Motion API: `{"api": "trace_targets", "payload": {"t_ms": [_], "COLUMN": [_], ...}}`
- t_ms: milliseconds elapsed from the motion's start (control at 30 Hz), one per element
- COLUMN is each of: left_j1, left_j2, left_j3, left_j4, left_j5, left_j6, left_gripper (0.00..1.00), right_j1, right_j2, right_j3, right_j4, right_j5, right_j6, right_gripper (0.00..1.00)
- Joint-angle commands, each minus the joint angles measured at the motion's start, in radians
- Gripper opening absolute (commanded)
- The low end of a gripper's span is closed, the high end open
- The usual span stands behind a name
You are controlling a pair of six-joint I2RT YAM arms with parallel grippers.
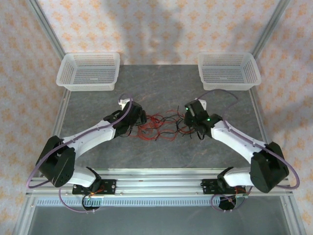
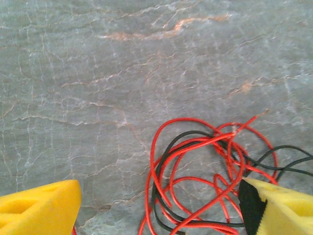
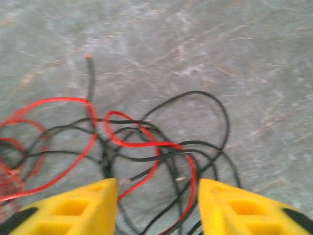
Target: Untangle the cables
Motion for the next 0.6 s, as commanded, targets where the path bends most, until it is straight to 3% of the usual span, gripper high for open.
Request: {"api": "trace_targets", "payload": {"t_ms": [0,200,567], "left_j1": [0.009,0.010,0.049], "left_j2": [-0.004,0.055,0.235], "left_j3": [0.028,0.047,0.055], "left_j4": [-0.065,-0.044,0.066], "left_j5": [0.010,0.027,0.069], "left_j6": [0.023,0.037,0.057], "left_gripper": [0.86,0.86,0.81], "right_j1": [0.017,0.081,0.229], "right_j2": [-0.033,0.012,0.300], "right_j3": [0.035,0.084,0.213], "right_j4": [0.009,0.029,0.088], "right_j5": [-0.131,-0.190,-0.147], "right_j6": [0.034,0.080,0.138], "right_gripper": [0.54,0.71,0.82]}}
